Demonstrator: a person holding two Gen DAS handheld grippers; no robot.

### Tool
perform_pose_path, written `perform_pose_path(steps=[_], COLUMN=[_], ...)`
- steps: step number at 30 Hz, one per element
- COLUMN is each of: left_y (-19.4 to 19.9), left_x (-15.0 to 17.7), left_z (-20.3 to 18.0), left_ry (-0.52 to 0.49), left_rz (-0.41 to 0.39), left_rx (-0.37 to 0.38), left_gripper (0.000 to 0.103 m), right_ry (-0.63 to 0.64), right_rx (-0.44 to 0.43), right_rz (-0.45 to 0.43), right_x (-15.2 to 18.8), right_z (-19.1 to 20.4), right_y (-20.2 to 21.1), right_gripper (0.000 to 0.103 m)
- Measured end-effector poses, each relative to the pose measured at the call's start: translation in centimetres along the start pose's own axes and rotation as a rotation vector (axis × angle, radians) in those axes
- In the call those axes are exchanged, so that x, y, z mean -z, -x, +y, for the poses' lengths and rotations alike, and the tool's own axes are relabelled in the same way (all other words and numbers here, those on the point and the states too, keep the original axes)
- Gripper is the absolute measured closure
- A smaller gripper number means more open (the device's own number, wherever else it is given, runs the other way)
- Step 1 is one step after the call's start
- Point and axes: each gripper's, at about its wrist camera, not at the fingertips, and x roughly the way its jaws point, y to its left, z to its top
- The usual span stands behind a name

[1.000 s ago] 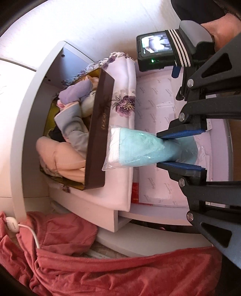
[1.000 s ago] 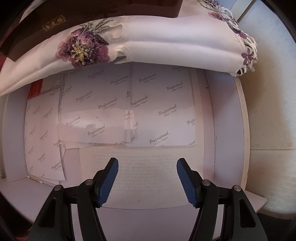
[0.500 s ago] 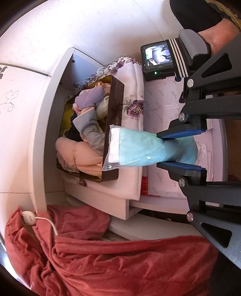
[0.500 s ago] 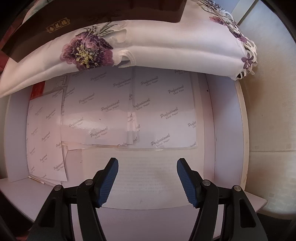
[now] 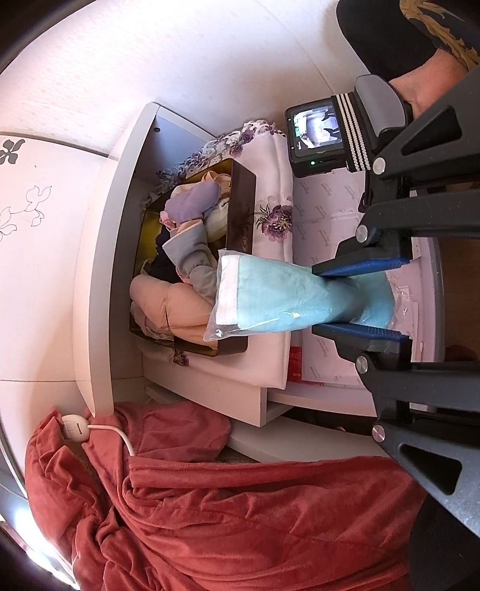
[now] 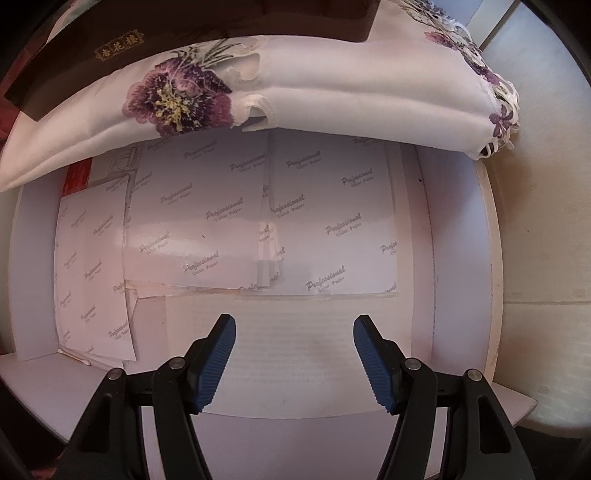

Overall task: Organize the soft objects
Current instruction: 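Carry the teal bag with the left tool over the gold tray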

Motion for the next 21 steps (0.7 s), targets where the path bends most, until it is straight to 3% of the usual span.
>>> perform_pose_path(steps=[13,21], left_y=[0.2,0.2], left_x=[-0.9,-4.6], left_z=[3.2,3.7], left_ry=[0.134,0.198], left_rz=[0.032,0.011], left_rx=[0.031,0.118], left_gripper=[0.080,0.080], right_ry=[-0.036,-0.047], right_rx=[-0.010,-0.043], right_rz=[0.025,0.035], right_x=[-0.5,-0.7], right_z=[-0.5,-0.2], right_y=[-0.2,-0.2], right_gripper=[0.035,0.035])
